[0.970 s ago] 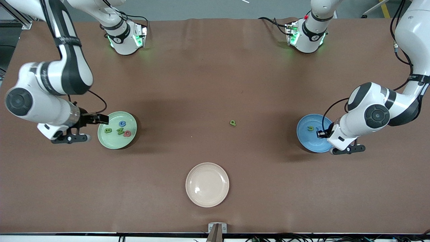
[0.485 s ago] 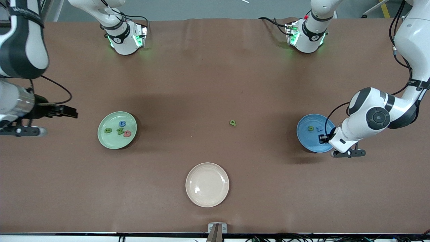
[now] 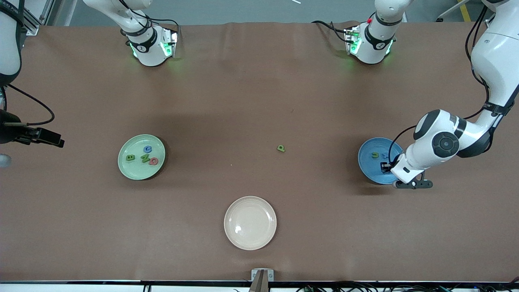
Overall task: Sort upper and lower case letters into plates
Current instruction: 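Release the E over the blue plate while the right arm returns to rest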
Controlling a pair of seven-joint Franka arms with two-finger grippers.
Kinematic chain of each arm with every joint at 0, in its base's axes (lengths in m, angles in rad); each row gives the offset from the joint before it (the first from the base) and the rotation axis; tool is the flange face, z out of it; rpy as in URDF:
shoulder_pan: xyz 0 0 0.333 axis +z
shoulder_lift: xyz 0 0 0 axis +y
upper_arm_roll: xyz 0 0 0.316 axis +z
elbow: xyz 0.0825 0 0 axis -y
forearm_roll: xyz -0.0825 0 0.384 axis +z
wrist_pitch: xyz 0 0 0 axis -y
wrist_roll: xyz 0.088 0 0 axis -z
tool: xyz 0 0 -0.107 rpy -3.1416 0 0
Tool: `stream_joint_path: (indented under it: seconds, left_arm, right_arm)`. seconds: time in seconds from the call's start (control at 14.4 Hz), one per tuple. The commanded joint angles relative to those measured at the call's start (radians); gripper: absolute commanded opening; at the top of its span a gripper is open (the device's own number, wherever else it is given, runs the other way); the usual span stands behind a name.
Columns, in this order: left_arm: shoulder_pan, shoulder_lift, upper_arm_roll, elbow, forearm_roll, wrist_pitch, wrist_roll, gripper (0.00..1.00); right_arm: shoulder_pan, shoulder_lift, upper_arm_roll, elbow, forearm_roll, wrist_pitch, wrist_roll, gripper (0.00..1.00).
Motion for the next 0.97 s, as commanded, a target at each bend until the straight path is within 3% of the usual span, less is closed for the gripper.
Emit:
stream_joint_path:
  seconds: [0.0,0.35,0.42,0.49,0.55,0.69,0.9]
  left_arm:
    - [-0.025,-0.003,0.019,-0.004,0.025,0.018,-0.015,0.13]
    - [-0.031,0.006,0.023,-0.002,0.025,0.018,-0.017,0.16]
    - [-0.031,0.005,0.026,0.001,0.025,0.016,-0.017,0.24]
    - [-0.032,0.002,0.026,0.006,0.025,0.013,-0.017,0.57]
    - [-0.038,-0.007,0.025,0.012,0.022,0.007,-0.018,0.99]
    - [-0.037,-0.049,-0.012,0.012,-0.013,-0.046,-0.027,1.0]
    - [-0.037,-0.067,-0.186,0.062,-0.105,-0.226,-0.192,1.0]
  right_arm:
    - [-0.006,0.013,0.013,0.011,0.003,-0.065,0.02,1.0]
    - [-0.003,-0.057,0.017,-0.054,0.007,-0.083,0.016,1.0]
    - [-0.001,-0.079,0.017,-0.077,0.007,-0.08,0.012,1.0]
    - [-0.003,-0.099,0.017,-0.099,0.007,-0.079,0.009,1.0]
    - [-0.003,-0.123,0.017,-0.126,0.007,-0.076,0.008,1.0]
    - [0.005,-0.171,0.017,-0.165,0.005,-0.073,0.006,1.0]
    - [0.019,-0.234,0.015,-0.209,0.005,-0.07,0.006,1.0]
